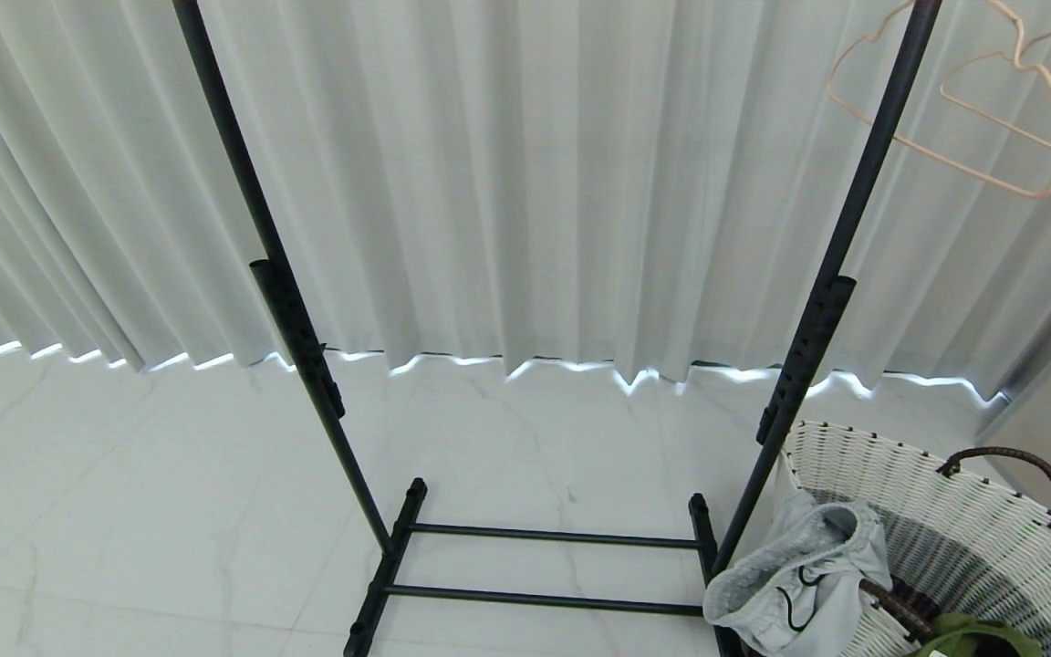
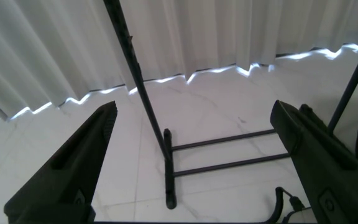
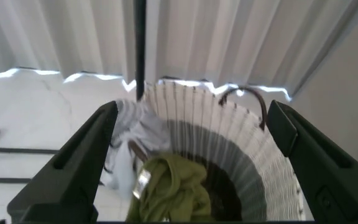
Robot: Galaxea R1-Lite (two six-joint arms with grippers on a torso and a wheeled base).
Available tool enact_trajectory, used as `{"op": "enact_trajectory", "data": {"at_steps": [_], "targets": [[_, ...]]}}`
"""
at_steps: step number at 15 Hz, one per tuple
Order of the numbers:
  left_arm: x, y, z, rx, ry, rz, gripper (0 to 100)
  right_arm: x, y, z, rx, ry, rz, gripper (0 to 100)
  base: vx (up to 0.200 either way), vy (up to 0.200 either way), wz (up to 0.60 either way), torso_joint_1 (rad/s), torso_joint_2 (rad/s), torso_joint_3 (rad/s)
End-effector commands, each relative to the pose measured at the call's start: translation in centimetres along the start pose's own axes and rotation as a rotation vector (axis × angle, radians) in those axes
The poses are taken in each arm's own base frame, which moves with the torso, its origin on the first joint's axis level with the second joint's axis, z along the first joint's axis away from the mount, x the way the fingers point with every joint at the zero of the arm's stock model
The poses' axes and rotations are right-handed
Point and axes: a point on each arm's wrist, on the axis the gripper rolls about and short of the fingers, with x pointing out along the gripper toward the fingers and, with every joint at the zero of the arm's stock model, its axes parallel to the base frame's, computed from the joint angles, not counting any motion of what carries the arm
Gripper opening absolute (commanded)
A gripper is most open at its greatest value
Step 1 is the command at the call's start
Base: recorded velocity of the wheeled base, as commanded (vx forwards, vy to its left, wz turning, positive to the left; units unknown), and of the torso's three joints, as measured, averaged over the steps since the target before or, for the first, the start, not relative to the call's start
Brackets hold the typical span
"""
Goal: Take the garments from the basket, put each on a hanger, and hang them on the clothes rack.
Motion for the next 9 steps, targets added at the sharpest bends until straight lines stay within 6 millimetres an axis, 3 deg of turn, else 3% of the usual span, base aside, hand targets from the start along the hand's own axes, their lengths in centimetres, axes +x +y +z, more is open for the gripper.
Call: {"op": "enact_trajectory", "data": {"at_steps": [1, 2, 4, 7, 9], "targets": [[0.0, 0.0, 0.0, 0.0, 0.0, 0.001, 100, 4.9, 0.0, 6.4, -0.058, 0.221, 0.076, 100, 0.0, 0.0, 0.0, 0.0, 0.0, 0.0], [0.0, 0.0, 0.0, 0.0, -0.001, 0.0, 100, 6.6, 0.1, 6.2, -0.131, 0.349, 0.069, 100, 0.0, 0.0, 0.0, 0.0, 0.0, 0.0], [0.0, 0.0, 0.0, 0.001, -0.001, 0.0, 100, 10.2, 0.2, 3.7, -0.361, 0.651, 0.1, 100, 0.0, 0.0, 0.0, 0.0, 0.0, 0.0], [0.0, 0.0, 0.0, 0.0, 0.0, 0.001, 100, 12.8, 0.2, -0.5, -0.535, 0.939, 0.208, 100, 0.0, 0.0, 0.0, 0.0, 0.0, 0.0], [0.0, 0.0, 0.0, 0.001, -0.001, 0.0, 100, 13.8, 0.1, -2.4, -0.56, 1.043, 0.212, 100, 0.0, 0.0, 0.0, 0.0, 0.0, 0.0]]}}
